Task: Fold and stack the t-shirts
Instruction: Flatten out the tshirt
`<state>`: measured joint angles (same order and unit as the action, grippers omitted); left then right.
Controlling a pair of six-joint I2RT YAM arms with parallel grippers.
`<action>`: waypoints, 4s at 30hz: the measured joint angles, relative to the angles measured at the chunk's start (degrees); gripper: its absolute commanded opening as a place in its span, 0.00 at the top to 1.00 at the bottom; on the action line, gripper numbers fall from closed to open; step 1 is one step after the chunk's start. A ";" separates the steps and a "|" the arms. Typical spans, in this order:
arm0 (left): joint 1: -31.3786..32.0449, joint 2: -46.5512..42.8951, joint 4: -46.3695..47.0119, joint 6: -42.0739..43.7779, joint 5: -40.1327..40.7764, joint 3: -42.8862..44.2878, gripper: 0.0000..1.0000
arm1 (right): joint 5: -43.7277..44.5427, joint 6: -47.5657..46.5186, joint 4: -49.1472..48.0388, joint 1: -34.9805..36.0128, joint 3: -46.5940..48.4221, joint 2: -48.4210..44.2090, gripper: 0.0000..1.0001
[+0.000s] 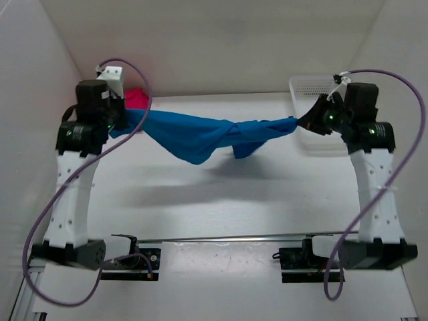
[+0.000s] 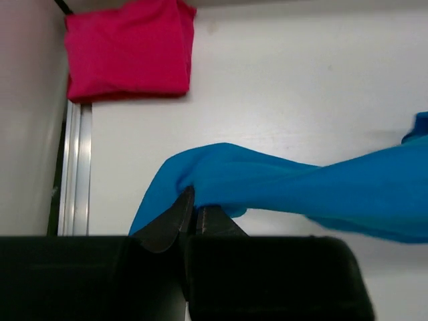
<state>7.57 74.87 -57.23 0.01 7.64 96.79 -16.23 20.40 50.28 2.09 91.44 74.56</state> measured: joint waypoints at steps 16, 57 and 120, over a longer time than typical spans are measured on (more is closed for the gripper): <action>-1.09 26.71 -1.42 0.09 -0.66 8.07 0.19 | -2.78 5.25 0.42 0.07 13.99 30.40 0.29; 42.25 37.16 16.39 0.02 -0.63 -19.61 0.90 | -4.96 15.72 -18.84 18.93 -39.06 22.58 0.92; 34.86 24.83 17.03 0.17 8.72 -32.54 0.89 | -6.95 12.11 -11.04 6.08 -17.07 32.83 0.99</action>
<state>42.44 99.70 -40.21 0.19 16.36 64.25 -23.18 32.51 39.24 8.16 74.37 107.39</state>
